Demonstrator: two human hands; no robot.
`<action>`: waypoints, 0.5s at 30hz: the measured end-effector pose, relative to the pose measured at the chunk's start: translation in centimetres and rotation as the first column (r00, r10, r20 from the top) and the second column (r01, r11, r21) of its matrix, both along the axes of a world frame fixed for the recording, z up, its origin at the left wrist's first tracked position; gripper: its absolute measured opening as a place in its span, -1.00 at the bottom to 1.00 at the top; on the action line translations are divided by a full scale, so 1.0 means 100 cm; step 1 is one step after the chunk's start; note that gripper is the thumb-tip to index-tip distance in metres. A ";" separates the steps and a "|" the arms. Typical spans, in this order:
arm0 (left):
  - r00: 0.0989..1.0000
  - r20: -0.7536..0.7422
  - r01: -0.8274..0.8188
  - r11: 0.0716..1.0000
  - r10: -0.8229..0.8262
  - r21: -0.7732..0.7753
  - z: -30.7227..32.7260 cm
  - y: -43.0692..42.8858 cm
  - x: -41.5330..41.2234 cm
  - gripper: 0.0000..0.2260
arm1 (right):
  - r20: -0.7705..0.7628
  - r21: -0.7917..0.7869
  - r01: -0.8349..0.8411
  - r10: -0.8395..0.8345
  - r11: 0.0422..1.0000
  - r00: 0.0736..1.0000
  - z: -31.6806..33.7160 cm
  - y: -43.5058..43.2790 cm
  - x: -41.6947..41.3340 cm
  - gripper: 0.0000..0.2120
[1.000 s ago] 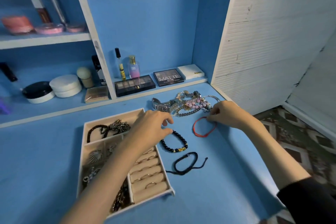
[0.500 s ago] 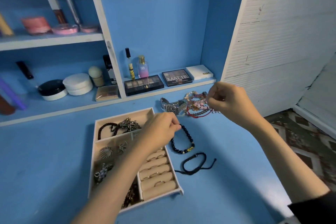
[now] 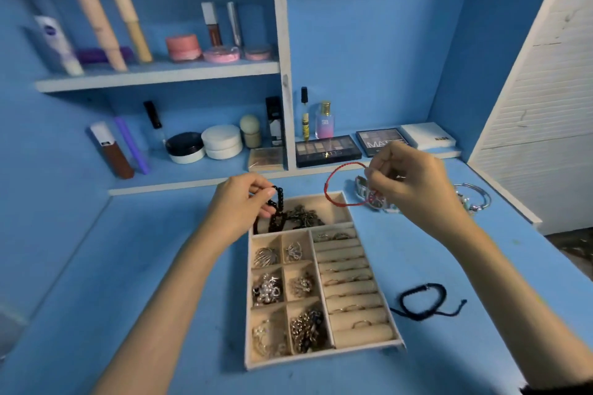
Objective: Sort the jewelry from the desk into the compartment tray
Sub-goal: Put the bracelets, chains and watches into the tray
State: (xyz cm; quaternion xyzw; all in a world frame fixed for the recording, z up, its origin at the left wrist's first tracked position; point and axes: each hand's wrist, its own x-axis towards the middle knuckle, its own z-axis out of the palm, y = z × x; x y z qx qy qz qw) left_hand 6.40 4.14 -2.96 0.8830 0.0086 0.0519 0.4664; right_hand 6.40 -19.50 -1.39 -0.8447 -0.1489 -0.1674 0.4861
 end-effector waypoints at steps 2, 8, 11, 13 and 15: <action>0.999 -0.034 -0.013 1.000 0.013 0.028 -0.005 0.008 0.001 -0.95 | 0.007 -0.017 -0.026 0.026 1.000 1.000 0.002 0.010 0.000 -0.90; 0.999 -0.018 0.052 0.995 -0.050 0.088 0.003 0.012 0.001 -0.90 | 0.032 -0.052 -0.035 0.037 0.998 0.999 0.007 0.026 0.000 -0.90; 0.995 -0.019 0.098 0.986 -0.096 0.132 0.014 0.011 0.001 -0.90 | 0.034 -0.039 -0.022 0.023 0.999 0.999 0.009 0.028 0.001 -0.94; 0.994 -0.054 0.104 0.980 -0.096 0.169 0.014 0.014 0.006 -0.91 | 0.033 -0.046 -0.015 0.017 0.999 0.999 0.009 0.028 0.002 -0.94; 0.992 -0.099 0.099 0.970 -0.078 0.224 0.008 0.017 0.013 -0.92 | 0.034 -0.050 -0.011 0.013 0.999 0.999 0.009 0.029 0.002 -0.93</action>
